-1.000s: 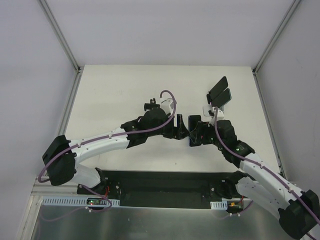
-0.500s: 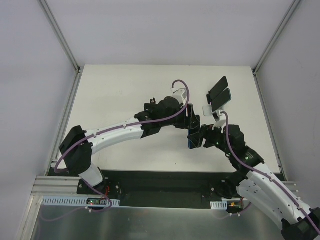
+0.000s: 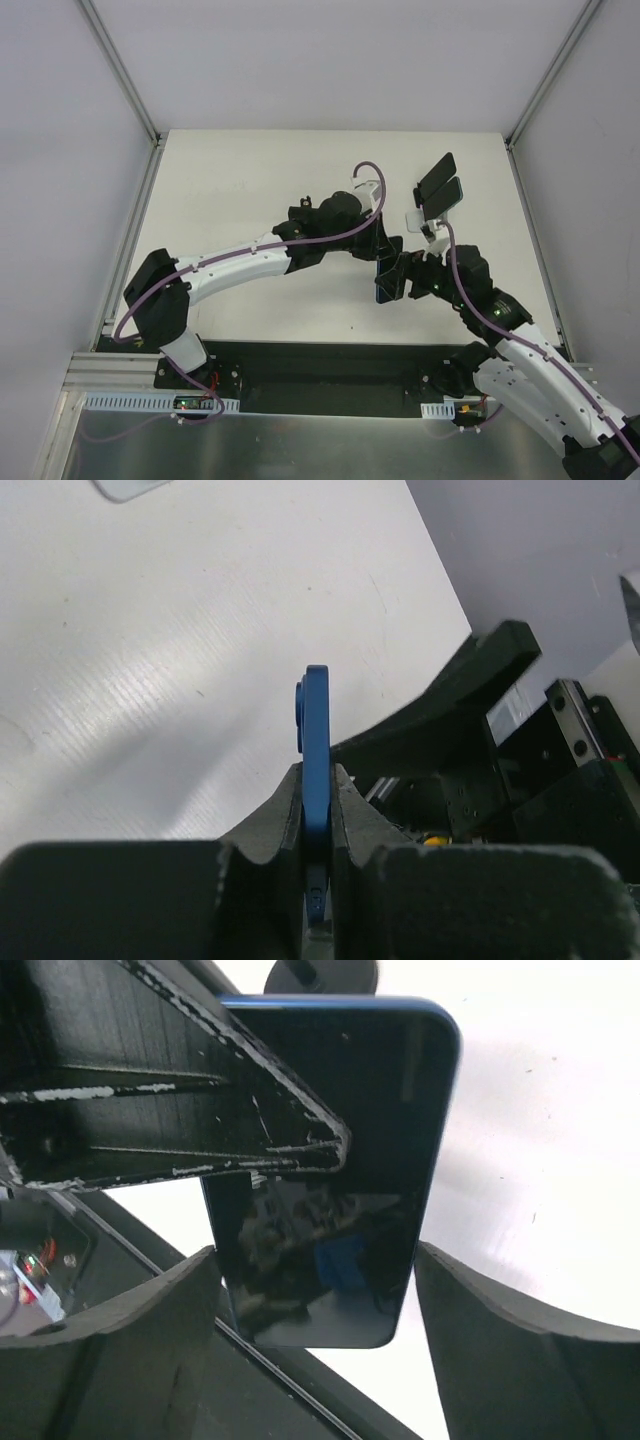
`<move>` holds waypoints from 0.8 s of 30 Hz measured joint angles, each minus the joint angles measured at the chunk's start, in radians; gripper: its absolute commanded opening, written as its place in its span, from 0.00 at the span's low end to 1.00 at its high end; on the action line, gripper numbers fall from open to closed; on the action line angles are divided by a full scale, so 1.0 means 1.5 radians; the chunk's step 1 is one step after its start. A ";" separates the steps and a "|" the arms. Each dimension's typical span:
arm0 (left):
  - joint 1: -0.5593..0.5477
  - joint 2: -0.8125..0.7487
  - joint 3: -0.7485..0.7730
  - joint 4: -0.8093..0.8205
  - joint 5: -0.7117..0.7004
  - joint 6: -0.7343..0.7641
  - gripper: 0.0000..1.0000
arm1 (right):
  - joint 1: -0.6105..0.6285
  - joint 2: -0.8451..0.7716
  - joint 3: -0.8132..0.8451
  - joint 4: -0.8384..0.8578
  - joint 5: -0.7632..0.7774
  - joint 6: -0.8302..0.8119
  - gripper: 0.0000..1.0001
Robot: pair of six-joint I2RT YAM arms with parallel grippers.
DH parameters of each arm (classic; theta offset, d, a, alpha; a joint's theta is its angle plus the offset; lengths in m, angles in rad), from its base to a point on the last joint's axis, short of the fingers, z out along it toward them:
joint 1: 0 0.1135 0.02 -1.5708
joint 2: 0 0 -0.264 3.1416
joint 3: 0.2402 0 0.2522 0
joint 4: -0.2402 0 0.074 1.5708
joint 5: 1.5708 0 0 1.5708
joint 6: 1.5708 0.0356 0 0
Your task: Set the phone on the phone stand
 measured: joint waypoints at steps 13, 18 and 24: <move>-0.001 -0.161 -0.072 -0.010 0.159 0.150 0.00 | 0.002 -0.029 0.027 -0.065 -0.227 -0.062 0.96; -0.001 -0.236 -0.131 0.037 0.203 0.158 0.00 | 0.002 -0.059 -0.008 0.040 -0.326 -0.015 0.70; 0.000 -0.282 -0.171 0.079 0.242 0.158 0.00 | 0.002 -0.058 -0.052 0.215 -0.390 0.083 0.39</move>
